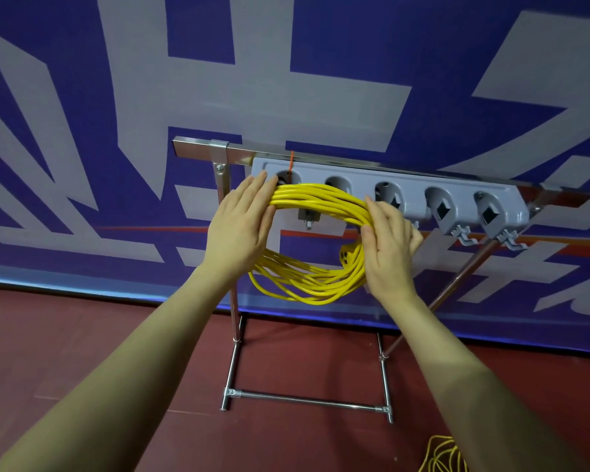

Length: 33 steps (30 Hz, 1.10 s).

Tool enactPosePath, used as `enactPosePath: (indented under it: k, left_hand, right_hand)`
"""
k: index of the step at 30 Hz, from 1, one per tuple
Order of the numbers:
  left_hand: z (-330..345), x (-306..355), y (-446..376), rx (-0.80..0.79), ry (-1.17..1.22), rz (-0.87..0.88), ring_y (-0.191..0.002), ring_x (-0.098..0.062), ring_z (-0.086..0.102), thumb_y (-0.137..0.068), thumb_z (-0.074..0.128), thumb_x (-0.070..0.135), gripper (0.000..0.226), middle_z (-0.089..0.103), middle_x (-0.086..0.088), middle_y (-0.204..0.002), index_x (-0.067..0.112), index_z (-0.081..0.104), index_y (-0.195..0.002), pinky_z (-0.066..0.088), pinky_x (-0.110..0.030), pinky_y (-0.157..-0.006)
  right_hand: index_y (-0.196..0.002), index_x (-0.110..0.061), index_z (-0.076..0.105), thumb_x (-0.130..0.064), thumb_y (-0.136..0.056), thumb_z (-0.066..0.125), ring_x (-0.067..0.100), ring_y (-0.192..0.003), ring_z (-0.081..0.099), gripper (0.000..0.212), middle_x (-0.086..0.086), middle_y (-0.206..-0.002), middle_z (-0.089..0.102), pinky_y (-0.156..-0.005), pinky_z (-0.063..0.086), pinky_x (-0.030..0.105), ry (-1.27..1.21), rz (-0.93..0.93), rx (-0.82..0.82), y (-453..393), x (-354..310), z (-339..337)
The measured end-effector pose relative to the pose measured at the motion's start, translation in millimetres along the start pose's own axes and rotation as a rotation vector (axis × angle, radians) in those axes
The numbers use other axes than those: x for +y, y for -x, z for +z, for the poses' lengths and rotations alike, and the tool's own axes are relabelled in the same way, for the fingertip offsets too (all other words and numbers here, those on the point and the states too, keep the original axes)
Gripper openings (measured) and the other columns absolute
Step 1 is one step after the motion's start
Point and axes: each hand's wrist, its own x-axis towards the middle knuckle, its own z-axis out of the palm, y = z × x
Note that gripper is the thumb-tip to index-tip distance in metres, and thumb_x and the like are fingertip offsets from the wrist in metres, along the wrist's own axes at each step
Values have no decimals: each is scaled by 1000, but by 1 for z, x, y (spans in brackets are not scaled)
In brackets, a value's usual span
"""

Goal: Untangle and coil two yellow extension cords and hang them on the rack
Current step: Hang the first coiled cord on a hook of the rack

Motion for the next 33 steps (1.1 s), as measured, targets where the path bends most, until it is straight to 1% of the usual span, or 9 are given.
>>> enactPosePath:
  k: [2, 4, 10, 14, 18, 23, 26, 29, 33]
  left_hand:
    - [0, 3, 1, 9, -13, -21, -138, -27, 35, -100, 25, 34, 51, 39, -9, -149, 13, 37, -145, 30, -39, -110]
    - [1, 7, 3, 20, -2, -40, -138, -26, 35, -100, 25, 33, 51, 40, -9, -148, 13, 36, -145, 31, -39, -110]
    - [5, 8, 1, 22, 27, -73, -138, -26, 35, -101, 26, 35, 50, 38, -10, -149, 15, 36, -146, 34, -41, -108]
    - [7, 8, 0, 18, 29, -71, -138, -26, 35, -101, 26, 35, 49, 39, -9, -149, 16, 36, -145, 34, -42, -109]
    - [8, 8, 3, 39, 45, -84, -138, -26, 35, -101, 27, 33, 49, 41, -11, -147, 14, 38, -144, 34, -39, -109]
    - [10, 8, 4, 51, 84, -84, -138, -27, 34, -101, 29, 32, 48, 42, -12, -146, 12, 39, -144, 34, -37, -108]
    - [8, 4, 1, 20, 79, -49, -138, -28, 34, -101, 27, 32, 49, 41, -12, -147, 12, 38, -144, 33, -37, -108]
    - [4, 0, -6, -15, 51, -13, -138, -28, 34, -101, 25, 34, 50, 41, -11, -147, 13, 36, -145, 31, -36, -109]
    - [0, -5, -6, -50, -2, 29, -137, -30, 37, -100, 25, 37, 52, 42, -12, -146, 13, 37, -144, 32, -41, -110]
  right_hand:
    - [-119, -6, 56, -27, -94, 43, 14, -109, 46, 35, 9, -117, 59, -98, 16, 17, -74, 2, 49, 4, 5, -3]
    - [-112, -3, 58, -27, -92, 49, 14, -105, 48, 32, 9, -112, 62, -95, 18, 12, -80, -14, 65, 6, 9, -4]
    - [-119, -9, 66, -19, -93, 53, 18, -94, 56, 31, 8, -104, 67, -79, 26, 26, -39, -150, 88, -5, 21, -6]
    - [-124, -12, 63, -23, -96, 48, 16, -103, 61, 33, 3, -120, 66, -87, 29, 28, 49, -148, 119, -3, 23, 0]
    - [-136, -8, 50, -19, -99, 40, 13, -118, 57, 40, 4, -134, 57, -102, 27, 38, 168, -151, 128, 8, 22, 11]
    - [-132, -6, 53, -21, -98, 48, 14, -100, 65, 38, 5, -126, 63, -95, 30, 37, 266, -211, 183, 8, 24, 13]
    - [-129, -9, 57, -19, -95, 51, 14, -89, 67, 37, 3, -118, 67, -90, 29, 34, 256, -177, 192, 5, 25, 14]
    - [-130, -11, 57, -19, -94, 50, 14, -98, 66, 37, 3, -120, 67, -93, 28, 35, 209, -106, 175, 1, 23, 14]
    - [-134, -10, 53, -20, -96, 46, 14, -112, 61, 39, 3, -129, 61, -99, 27, 37, 268, -122, 135, 4, 21, 12]
